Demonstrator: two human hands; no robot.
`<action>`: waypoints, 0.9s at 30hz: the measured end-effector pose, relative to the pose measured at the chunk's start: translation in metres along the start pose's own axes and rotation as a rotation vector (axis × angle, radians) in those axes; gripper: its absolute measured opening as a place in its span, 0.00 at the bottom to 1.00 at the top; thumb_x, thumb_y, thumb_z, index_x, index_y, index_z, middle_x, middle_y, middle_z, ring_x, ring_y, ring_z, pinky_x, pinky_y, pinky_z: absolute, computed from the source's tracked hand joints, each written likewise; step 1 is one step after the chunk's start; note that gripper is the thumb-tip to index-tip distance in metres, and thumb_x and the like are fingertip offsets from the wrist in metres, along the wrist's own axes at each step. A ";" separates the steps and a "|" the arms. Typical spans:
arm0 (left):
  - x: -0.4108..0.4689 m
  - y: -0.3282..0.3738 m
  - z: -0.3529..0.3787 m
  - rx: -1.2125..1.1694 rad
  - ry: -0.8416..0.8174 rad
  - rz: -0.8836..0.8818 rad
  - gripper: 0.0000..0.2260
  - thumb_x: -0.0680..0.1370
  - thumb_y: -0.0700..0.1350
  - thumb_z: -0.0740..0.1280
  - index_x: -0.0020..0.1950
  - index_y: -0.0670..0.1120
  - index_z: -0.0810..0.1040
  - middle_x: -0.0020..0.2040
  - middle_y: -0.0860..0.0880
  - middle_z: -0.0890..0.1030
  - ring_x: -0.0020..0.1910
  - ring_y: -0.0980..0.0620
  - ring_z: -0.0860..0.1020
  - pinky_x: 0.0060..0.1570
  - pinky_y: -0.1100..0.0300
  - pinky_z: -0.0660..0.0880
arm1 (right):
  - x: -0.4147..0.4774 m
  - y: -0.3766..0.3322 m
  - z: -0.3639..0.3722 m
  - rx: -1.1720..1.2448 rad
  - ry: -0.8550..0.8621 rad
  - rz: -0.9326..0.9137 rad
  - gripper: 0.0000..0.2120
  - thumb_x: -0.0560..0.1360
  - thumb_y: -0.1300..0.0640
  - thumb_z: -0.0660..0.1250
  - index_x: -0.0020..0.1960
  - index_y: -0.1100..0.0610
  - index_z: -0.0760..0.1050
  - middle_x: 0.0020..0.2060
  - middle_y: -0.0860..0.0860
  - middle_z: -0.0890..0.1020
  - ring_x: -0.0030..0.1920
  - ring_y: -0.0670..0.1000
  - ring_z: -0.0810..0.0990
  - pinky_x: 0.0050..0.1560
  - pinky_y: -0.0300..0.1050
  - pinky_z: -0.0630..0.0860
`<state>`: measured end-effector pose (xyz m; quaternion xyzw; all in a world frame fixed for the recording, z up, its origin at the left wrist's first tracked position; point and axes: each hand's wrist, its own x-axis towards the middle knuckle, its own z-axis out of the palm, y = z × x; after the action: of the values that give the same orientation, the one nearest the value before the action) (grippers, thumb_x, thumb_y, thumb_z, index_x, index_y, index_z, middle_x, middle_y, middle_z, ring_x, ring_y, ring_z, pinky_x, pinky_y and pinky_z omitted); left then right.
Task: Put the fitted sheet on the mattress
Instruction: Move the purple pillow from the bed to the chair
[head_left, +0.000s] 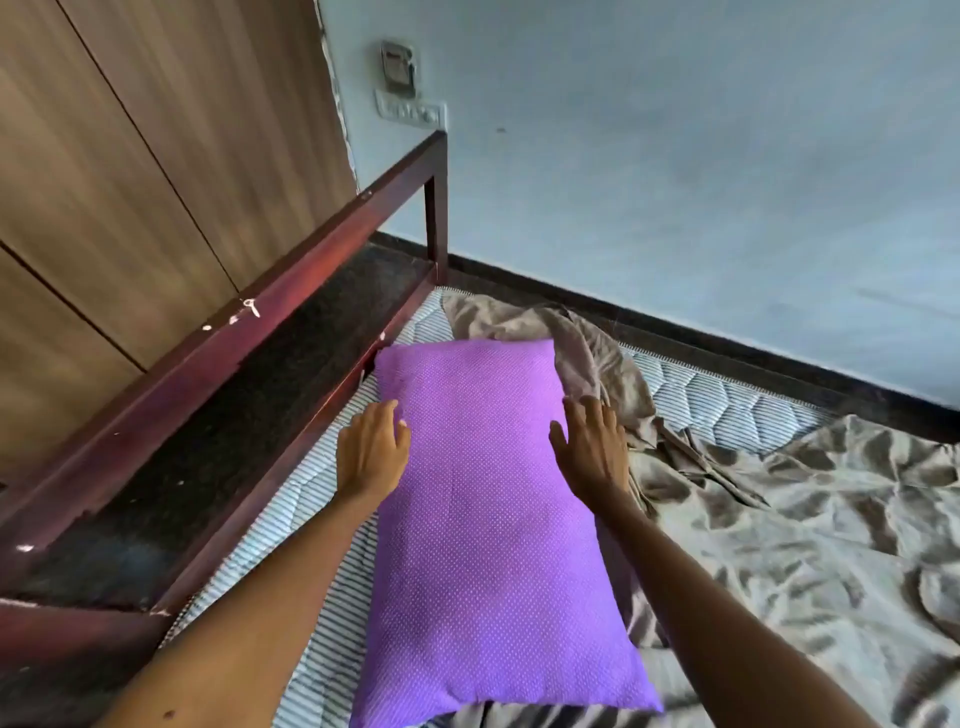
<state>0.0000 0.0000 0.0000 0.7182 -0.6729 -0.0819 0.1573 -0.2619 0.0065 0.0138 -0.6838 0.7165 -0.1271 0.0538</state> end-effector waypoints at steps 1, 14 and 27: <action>0.004 -0.003 0.011 0.005 -0.051 -0.045 0.18 0.80 0.48 0.59 0.68 0.43 0.70 0.62 0.43 0.76 0.58 0.45 0.75 0.56 0.50 0.71 | 0.003 0.003 0.012 0.017 -0.058 0.039 0.29 0.74 0.43 0.47 0.64 0.58 0.72 0.59 0.60 0.75 0.58 0.63 0.73 0.53 0.57 0.72; 0.018 -0.037 0.168 -0.352 -0.333 -0.631 0.43 0.74 0.65 0.61 0.78 0.49 0.42 0.76 0.38 0.50 0.73 0.34 0.56 0.69 0.35 0.56 | 0.030 0.052 0.163 0.075 -0.448 0.413 0.38 0.75 0.32 0.52 0.77 0.45 0.42 0.77 0.55 0.43 0.75 0.63 0.49 0.70 0.65 0.54; 0.007 -0.040 0.138 -1.147 -0.204 -0.925 0.20 0.68 0.48 0.76 0.55 0.39 0.79 0.51 0.44 0.82 0.46 0.47 0.80 0.41 0.59 0.76 | 0.042 0.058 0.141 0.670 -0.347 0.846 0.46 0.56 0.27 0.71 0.59 0.61 0.77 0.52 0.57 0.82 0.51 0.57 0.80 0.54 0.49 0.77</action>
<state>-0.0078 -0.0207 -0.1424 0.7220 -0.1647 -0.5447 0.3936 -0.2848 -0.0491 -0.1326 -0.2937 0.8292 -0.2005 0.4313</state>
